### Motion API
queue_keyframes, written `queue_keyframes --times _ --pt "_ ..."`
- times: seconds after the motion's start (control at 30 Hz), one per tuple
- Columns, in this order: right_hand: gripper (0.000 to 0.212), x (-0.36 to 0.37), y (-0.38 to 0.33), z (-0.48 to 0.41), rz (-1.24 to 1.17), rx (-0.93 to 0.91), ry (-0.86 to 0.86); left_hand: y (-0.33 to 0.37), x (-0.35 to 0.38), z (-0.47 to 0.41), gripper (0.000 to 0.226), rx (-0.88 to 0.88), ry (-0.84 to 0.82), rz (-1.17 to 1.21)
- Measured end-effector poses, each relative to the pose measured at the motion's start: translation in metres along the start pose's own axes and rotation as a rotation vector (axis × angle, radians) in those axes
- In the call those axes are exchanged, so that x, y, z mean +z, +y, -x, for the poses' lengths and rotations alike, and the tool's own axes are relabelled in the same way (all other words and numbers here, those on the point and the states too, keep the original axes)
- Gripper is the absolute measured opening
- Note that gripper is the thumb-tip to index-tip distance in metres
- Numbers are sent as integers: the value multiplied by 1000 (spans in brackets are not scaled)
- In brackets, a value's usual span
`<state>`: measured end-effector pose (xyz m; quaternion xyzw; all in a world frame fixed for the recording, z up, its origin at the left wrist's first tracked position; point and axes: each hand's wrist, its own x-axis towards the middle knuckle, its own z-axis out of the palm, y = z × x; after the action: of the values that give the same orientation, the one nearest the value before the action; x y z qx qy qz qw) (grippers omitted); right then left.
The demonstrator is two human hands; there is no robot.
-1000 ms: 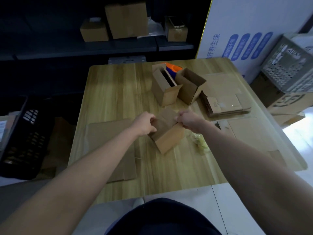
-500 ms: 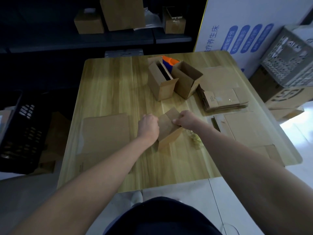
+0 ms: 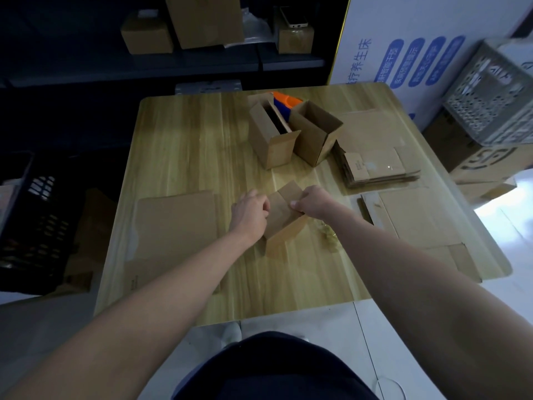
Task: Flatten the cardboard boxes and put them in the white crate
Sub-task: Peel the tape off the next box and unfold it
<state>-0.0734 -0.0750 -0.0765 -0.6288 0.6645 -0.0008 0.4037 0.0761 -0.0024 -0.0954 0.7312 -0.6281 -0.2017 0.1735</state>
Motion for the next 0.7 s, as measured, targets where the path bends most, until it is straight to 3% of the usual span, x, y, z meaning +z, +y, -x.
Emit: queue_keyframes --times 0.13,0.4,0.53,0.7 --pt "47 0 -2 0 48 10 4 -4 -3 -3 37 17 -68 90" --pt "45 1 -3 2 93 19 11 1 -2 -6 11 74 -61 6" --pt "44 2 -4 3 110 24 15 -1 0 -5 13 91 -55 -12" --pt "47 2 -5 5 117 16 24 -2 -2 -5 41 107 -87 -25"
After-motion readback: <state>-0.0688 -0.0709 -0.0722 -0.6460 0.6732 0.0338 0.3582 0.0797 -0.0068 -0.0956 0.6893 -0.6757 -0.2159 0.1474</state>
